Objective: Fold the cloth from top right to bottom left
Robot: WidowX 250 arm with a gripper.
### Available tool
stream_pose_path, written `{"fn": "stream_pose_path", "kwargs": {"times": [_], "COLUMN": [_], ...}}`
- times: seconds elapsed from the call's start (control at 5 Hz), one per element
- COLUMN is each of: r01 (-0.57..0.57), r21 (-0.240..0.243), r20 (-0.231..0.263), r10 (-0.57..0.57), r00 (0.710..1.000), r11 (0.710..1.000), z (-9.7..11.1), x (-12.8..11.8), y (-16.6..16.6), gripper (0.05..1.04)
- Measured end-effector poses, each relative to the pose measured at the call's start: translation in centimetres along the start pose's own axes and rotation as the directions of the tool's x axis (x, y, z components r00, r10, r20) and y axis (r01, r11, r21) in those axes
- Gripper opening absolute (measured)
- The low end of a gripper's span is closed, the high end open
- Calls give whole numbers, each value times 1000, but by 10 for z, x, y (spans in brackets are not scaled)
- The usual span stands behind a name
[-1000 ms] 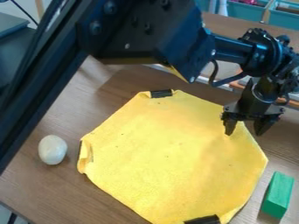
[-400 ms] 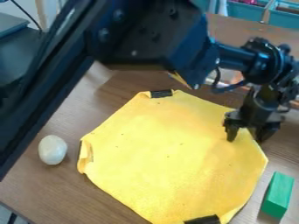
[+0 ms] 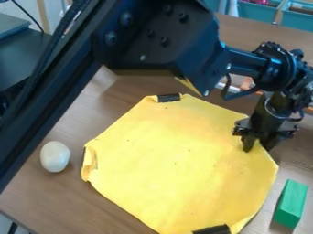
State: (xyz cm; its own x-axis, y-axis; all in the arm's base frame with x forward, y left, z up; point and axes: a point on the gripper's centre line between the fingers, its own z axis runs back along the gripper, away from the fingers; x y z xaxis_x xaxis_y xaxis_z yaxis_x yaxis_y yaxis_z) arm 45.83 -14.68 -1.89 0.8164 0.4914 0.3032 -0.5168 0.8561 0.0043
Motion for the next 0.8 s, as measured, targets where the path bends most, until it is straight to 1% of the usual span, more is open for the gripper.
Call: {"fn": "stream_pose_path", "kwargs": {"times": [0.2, 0.4, 0.6, 0.8], "r01": [15, 21, 0, -17], "r21": [-10, -30, -46, -106], "r20": [-2, -2, 3, 45], "r10": [-15, -21, 1, 22], "r00": [1000, 1000, 1000, 999], "r11": [1000, 999, 999, 994], "z": [-2, 1, 11, 40], "x": [-1, -3, -2, 2], "y": [0, 9, 29, 43], "gripper": [194, 84, 64, 60]}}
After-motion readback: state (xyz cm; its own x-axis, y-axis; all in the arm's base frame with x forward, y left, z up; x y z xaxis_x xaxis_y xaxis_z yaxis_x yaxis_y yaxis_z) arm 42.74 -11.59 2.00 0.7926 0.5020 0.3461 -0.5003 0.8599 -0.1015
